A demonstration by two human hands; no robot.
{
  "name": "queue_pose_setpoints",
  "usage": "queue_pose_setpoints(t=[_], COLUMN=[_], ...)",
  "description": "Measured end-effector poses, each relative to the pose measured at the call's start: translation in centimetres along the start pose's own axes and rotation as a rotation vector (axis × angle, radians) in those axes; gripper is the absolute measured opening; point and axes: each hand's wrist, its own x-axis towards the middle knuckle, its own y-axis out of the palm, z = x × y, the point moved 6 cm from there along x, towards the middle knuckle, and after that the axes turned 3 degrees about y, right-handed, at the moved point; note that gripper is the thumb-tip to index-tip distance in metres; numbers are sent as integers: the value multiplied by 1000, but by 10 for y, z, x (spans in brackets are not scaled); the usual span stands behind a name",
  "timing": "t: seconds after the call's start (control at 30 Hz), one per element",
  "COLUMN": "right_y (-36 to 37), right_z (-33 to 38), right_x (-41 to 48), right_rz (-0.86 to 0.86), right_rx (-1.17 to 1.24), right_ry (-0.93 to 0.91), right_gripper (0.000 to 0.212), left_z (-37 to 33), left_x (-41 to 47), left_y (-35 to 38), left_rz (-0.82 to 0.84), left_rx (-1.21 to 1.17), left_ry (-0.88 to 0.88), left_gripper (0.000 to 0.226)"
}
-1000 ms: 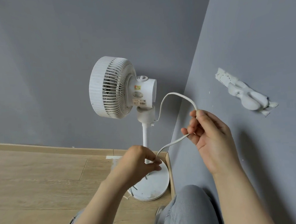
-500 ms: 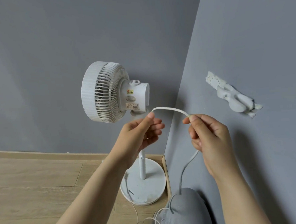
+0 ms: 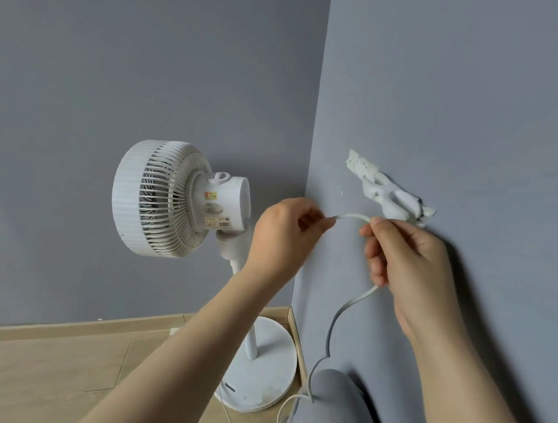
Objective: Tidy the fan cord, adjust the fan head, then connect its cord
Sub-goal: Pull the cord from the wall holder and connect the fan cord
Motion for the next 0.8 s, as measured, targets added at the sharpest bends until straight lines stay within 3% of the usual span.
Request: queue_pose_setpoints(t=[0.1, 0.23, 0.6, 0.8], right_y=[0, 3, -6, -7], right_z=[5, 9, 14, 15], right_x=[3, 6, 2, 0], right_rz=[-12, -6, -67, -105], right_rx=[-10, -27, 139, 159], right_ry=[-13, -33, -46, -54], right_gripper=[27, 24, 25, 24], left_z=[-10, -6, -8, -7], left_x=[10, 17, 59, 81], left_y=[5, 19, 17, 38], left_rz=[79, 290, 14, 37], left_rx=[-24, -109, -154, -224], left_ry=[176, 101, 61, -31], left_gripper=[18, 15, 20, 17])
